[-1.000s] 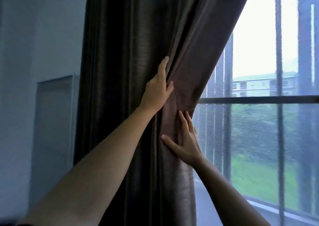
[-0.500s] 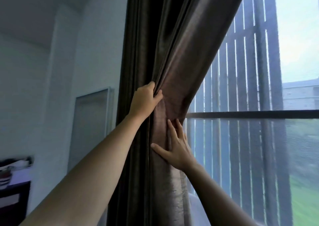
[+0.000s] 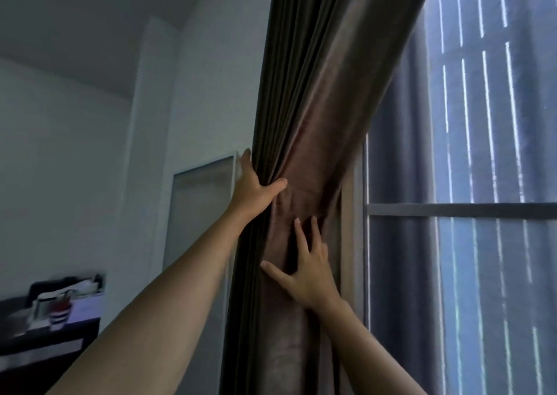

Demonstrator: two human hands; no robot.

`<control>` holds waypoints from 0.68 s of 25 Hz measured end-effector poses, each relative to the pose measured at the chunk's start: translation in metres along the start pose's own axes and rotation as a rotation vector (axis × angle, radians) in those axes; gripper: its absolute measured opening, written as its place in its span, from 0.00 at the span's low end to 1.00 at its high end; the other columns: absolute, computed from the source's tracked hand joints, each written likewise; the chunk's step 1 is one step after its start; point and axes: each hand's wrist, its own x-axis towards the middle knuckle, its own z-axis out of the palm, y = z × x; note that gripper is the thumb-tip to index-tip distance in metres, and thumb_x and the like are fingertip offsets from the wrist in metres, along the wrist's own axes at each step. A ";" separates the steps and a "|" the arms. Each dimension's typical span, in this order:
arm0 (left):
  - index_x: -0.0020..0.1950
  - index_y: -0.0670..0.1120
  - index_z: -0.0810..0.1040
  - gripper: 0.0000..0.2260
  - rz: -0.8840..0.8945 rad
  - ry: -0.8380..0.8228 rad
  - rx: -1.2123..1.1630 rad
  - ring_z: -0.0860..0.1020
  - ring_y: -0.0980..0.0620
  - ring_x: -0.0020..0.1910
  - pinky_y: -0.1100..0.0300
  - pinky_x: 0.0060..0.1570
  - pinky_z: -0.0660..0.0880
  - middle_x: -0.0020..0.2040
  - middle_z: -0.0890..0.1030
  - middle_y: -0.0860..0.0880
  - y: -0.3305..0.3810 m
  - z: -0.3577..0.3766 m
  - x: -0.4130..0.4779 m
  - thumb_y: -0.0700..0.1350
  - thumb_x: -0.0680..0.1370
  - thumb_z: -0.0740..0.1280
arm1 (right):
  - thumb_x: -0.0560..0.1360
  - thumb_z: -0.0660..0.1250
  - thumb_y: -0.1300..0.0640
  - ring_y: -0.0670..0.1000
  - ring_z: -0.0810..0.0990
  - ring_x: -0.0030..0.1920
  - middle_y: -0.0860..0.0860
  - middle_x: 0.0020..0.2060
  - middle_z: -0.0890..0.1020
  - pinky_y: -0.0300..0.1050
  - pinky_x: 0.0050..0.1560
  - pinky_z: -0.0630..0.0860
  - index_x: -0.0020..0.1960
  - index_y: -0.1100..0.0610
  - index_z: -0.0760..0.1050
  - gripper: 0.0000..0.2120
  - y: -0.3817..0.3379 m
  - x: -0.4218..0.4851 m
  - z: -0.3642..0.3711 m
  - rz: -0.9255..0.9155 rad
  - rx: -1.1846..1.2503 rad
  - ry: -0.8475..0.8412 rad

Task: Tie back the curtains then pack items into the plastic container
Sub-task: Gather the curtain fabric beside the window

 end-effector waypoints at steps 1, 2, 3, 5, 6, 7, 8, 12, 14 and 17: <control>0.75 0.46 0.55 0.36 -0.016 -0.049 0.000 0.72 0.52 0.63 0.62 0.57 0.68 0.66 0.72 0.49 -0.002 0.000 0.000 0.48 0.73 0.71 | 0.65 0.66 0.30 0.55 0.43 0.76 0.46 0.75 0.36 0.52 0.72 0.54 0.76 0.43 0.40 0.51 0.002 0.002 0.005 0.000 0.004 0.024; 0.73 0.45 0.60 0.31 -0.015 -0.064 0.022 0.74 0.52 0.60 0.63 0.54 0.69 0.63 0.75 0.49 -0.004 0.000 0.002 0.48 0.74 0.70 | 0.64 0.66 0.30 0.54 0.43 0.76 0.46 0.76 0.36 0.52 0.72 0.54 0.76 0.43 0.40 0.51 0.003 0.004 0.010 0.002 0.008 0.039; 0.69 0.45 0.66 0.25 -0.004 -0.043 0.046 0.76 0.51 0.57 0.64 0.51 0.69 0.60 0.77 0.48 -0.006 -0.001 0.004 0.48 0.74 0.69 | 0.64 0.67 0.29 0.53 0.43 0.75 0.46 0.76 0.36 0.51 0.72 0.53 0.76 0.43 0.40 0.52 0.004 0.008 0.015 0.003 0.012 0.043; 0.62 0.43 0.74 0.17 -0.008 0.008 0.102 0.79 0.48 0.54 0.63 0.47 0.71 0.57 0.80 0.45 -0.015 -0.004 0.008 0.47 0.75 0.68 | 0.63 0.67 0.30 0.52 0.42 0.76 0.46 0.76 0.37 0.51 0.73 0.51 0.76 0.43 0.41 0.52 0.005 0.019 0.025 0.001 0.017 0.005; 0.60 0.42 0.75 0.16 -0.023 0.017 0.134 0.79 0.46 0.53 0.61 0.47 0.72 0.56 0.81 0.44 -0.024 -0.006 0.009 0.47 0.75 0.68 | 0.64 0.67 0.30 0.52 0.42 0.76 0.46 0.76 0.37 0.50 0.73 0.51 0.76 0.44 0.42 0.52 0.005 0.024 0.029 0.004 0.007 -0.041; 0.58 0.40 0.76 0.14 -0.044 0.012 0.154 0.80 0.45 0.52 0.59 0.47 0.74 0.54 0.81 0.42 -0.034 -0.007 0.008 0.47 0.76 0.68 | 0.64 0.67 0.30 0.52 0.42 0.76 0.47 0.76 0.36 0.49 0.73 0.50 0.76 0.45 0.42 0.52 0.005 0.029 0.032 0.015 -0.013 -0.095; 0.57 0.39 0.76 0.14 -0.063 0.000 0.164 0.80 0.44 0.52 0.58 0.48 0.75 0.53 0.81 0.42 -0.042 -0.007 0.004 0.47 0.76 0.68 | 0.65 0.67 0.31 0.53 0.42 0.76 0.47 0.76 0.36 0.49 0.74 0.50 0.76 0.45 0.42 0.51 0.006 0.032 0.033 0.029 -0.034 -0.140; 0.59 0.41 0.74 0.16 -0.018 -0.041 0.136 0.80 0.48 0.52 0.65 0.45 0.74 0.51 0.81 0.48 -0.052 -0.003 -0.011 0.47 0.75 0.69 | 0.67 0.65 0.31 0.54 0.43 0.76 0.50 0.76 0.37 0.50 0.74 0.50 0.77 0.49 0.42 0.50 0.006 0.017 0.034 0.046 -0.049 -0.103; 0.70 0.44 0.65 0.29 0.057 -0.052 0.090 0.76 0.53 0.58 0.71 0.51 0.72 0.59 0.76 0.52 -0.047 0.000 -0.018 0.47 0.73 0.71 | 0.68 0.65 0.32 0.53 0.42 0.76 0.50 0.76 0.37 0.50 0.74 0.50 0.77 0.49 0.41 0.49 0.005 -0.002 0.028 0.027 -0.049 -0.055; 0.76 0.46 0.52 0.42 0.290 0.083 0.145 0.60 0.48 0.74 0.52 0.72 0.62 0.75 0.60 0.44 -0.040 0.003 -0.036 0.49 0.70 0.74 | 0.69 0.65 0.33 0.51 0.40 0.75 0.48 0.75 0.35 0.48 0.73 0.49 0.77 0.47 0.41 0.48 0.002 -0.031 0.010 0.014 -0.037 -0.063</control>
